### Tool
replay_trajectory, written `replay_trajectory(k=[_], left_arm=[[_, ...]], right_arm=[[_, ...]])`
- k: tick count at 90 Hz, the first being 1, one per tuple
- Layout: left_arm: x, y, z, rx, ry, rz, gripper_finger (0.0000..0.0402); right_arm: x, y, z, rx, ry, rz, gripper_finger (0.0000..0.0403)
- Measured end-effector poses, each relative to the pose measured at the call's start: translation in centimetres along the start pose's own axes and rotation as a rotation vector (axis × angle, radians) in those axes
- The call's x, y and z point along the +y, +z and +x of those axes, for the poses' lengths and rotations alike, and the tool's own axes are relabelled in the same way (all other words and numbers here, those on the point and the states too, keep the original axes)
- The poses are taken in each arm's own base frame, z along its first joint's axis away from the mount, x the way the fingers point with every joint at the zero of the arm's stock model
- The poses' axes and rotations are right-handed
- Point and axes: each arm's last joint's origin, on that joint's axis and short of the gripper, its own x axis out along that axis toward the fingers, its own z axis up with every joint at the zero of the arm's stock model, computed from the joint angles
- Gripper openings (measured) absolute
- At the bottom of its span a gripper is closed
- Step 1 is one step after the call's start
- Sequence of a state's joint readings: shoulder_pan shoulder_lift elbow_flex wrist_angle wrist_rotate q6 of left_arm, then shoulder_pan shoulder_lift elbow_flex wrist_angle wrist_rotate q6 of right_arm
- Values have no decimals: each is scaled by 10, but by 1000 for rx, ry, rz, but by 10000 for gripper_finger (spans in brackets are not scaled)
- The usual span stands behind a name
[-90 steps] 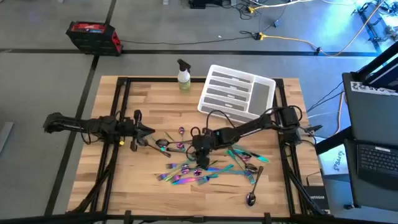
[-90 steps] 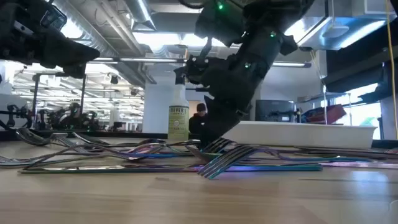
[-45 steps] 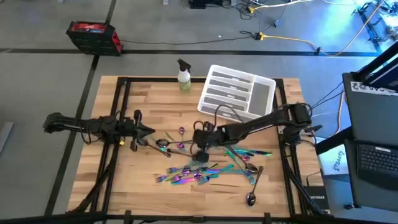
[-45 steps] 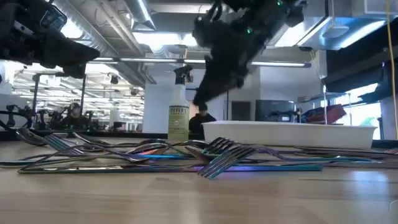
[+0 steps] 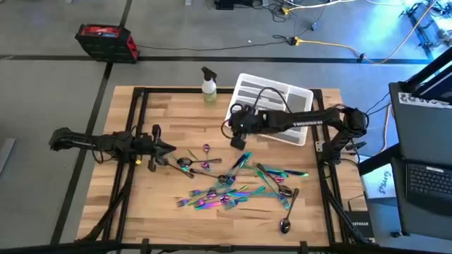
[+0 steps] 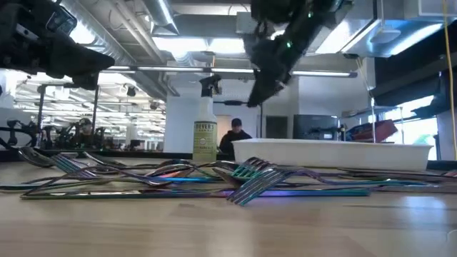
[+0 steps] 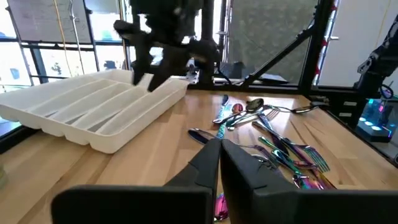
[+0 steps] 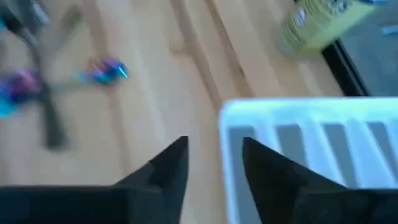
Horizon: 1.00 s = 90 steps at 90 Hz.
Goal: Sort silverware
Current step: Adjust the white white silverware tray on the table
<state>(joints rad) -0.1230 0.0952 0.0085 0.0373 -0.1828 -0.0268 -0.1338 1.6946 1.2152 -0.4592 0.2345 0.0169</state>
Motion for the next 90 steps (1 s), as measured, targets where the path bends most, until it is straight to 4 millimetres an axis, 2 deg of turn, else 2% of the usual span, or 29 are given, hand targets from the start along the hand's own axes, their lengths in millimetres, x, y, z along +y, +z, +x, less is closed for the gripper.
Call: replay_trajectory(k=[17, 40, 65, 90], left_arm=[[0, 0, 0, 0, 0, 0, 0], [0, 0, 0, 0, 0, 0, 0], [0, 0, 0, 0, 0, 0, 0], [0, 0, 0, 0, 0, 0, 0]], right_arm=[[-18, -4, 4, 48, 21, -144, 196], [-38, -13, 20, 118, 99, -147, 188], [-32, -20, 47, 156, 182, -155, 186], [-31, -26, 64, 198, 127, -164, 186]])
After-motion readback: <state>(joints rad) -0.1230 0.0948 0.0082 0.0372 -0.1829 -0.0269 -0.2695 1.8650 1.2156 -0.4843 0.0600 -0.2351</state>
